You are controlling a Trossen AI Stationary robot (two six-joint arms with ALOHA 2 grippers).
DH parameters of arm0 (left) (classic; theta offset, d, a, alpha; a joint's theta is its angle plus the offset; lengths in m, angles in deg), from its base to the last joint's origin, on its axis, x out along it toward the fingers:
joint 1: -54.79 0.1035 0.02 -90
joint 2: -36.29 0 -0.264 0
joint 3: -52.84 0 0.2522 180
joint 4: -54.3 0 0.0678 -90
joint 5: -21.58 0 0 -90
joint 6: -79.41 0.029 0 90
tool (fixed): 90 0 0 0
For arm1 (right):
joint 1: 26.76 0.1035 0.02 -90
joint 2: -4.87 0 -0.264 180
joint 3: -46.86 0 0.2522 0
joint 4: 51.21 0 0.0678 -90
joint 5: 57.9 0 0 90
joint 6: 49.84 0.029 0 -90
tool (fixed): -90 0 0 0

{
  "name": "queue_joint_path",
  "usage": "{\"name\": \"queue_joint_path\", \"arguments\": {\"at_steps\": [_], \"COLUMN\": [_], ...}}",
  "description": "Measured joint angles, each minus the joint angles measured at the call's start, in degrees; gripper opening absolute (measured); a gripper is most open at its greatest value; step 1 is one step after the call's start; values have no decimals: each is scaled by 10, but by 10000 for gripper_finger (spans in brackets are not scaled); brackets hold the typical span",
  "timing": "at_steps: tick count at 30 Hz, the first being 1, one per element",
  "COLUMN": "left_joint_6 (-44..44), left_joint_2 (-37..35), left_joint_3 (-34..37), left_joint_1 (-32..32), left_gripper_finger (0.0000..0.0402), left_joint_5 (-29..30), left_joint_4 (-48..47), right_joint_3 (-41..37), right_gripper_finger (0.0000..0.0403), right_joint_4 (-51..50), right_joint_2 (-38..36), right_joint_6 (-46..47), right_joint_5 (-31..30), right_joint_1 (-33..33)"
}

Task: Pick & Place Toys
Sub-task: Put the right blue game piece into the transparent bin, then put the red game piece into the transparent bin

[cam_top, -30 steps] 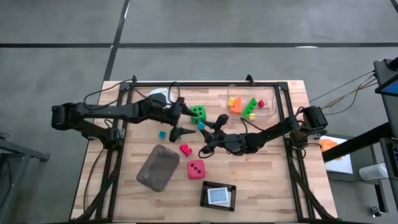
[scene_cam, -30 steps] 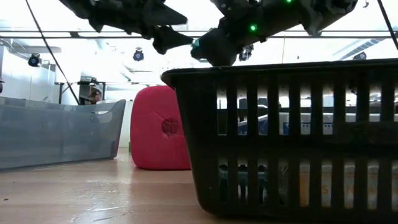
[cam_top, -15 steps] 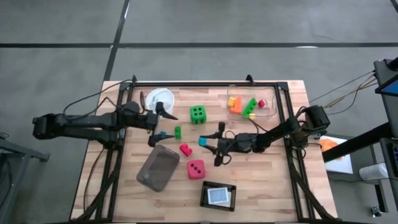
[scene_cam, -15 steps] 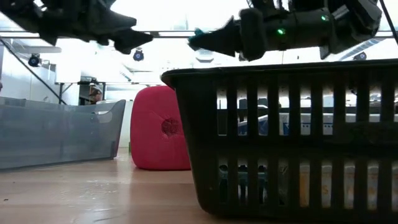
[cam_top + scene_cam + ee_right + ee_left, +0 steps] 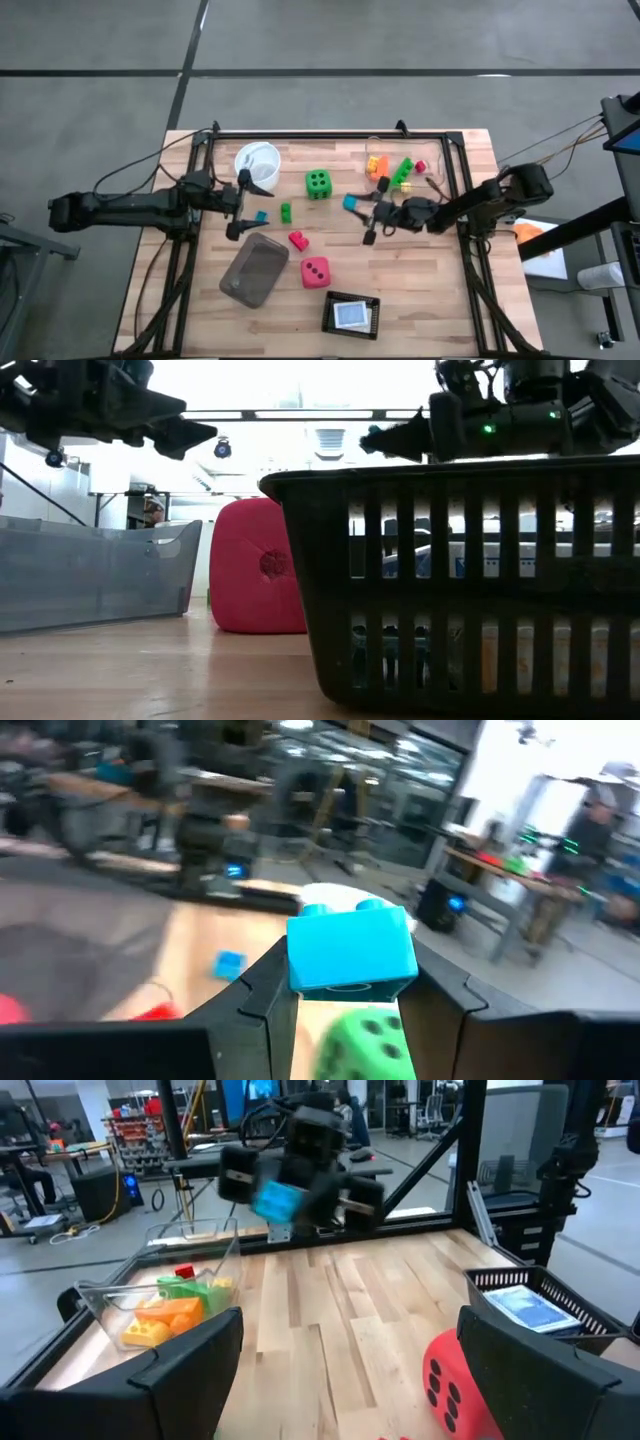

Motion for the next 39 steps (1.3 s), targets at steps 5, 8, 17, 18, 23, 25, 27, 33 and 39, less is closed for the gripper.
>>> {"name": "queue_joint_path", "arguments": {"at_steps": [5, 8, 17, 18, 23, 25, 27, 33, 39], "left_joint_6": [-1, -2, -2, -2, -2, -2, -2, 0, 0], "left_joint_2": [1, 3, 4, 4, 4, 4, 4, 4, 4], "left_joint_3": [1, 1, 1, 1, 0, 0, 0, 0, 0], "left_joint_1": [0, 0, 0, 0, 0, 0, 0, 0, 0], "left_gripper_finger": [368, 368, 368, 369, 369, 369, 369, 369, 369], "left_joint_5": [0, 0, 7, 9, 9, 9, 9, 9, 11], "left_joint_4": [-5, -4, -4, -4, -4, -4, -5, -5, -5], "right_joint_3": [-39, -48, -15, -11, 9, 14, 19, 25, 25], "right_gripper_finger": [128, 128, 128, 128, 128, 130, 149, 246, 313], "right_joint_4": [-6, -63, -402, -428, -528, -553, -573, -583, -583], "right_joint_2": [-50, -85, -171, -176, -195, -196, -196, -194, -196], "right_joint_6": [42, 62, 161, 169, 206, 212, 220, 229, 237], "right_joint_5": [-61, -95, -129, -129, -119, -112, -109, -93, -89], "right_joint_1": [-64, -108, -241, -249, -267, -267, -267, -267, -266]}}
